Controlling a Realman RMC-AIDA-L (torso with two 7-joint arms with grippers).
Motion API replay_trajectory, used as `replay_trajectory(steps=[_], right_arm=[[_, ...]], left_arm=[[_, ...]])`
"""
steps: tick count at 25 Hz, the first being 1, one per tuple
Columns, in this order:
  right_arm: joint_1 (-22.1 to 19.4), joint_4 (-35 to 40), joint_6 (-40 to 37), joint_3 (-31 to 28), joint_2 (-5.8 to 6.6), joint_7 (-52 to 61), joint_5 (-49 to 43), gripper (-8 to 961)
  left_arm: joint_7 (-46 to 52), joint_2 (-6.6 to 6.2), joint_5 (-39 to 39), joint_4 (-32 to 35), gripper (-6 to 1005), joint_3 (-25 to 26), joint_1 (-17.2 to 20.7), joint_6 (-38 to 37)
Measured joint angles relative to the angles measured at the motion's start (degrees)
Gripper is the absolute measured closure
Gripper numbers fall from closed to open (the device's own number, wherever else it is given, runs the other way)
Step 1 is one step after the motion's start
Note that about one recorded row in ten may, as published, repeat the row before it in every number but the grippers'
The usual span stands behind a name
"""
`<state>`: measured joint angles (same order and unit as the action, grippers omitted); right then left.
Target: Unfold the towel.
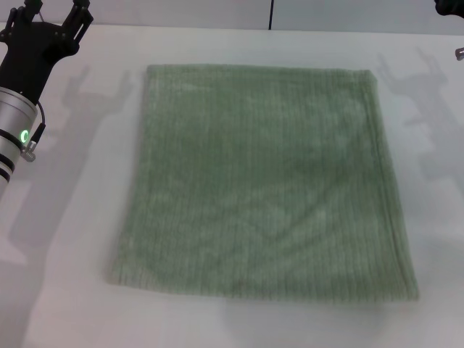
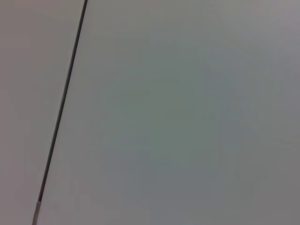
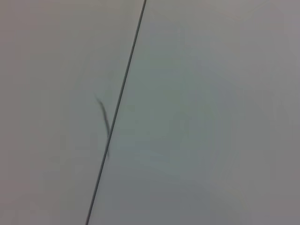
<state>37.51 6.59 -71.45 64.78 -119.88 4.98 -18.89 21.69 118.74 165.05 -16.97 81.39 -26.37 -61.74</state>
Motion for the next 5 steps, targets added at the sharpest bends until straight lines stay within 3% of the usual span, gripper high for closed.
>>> replay_trajectory(steps=[5], right_arm=[[-0.04, 0.0, 0.0, 0.0, 0.0, 0.02, -0.03, 196]], left_arm=[[0.06, 0.0, 0.0, 0.0, 174, 0.0, 0.0, -0.03]])
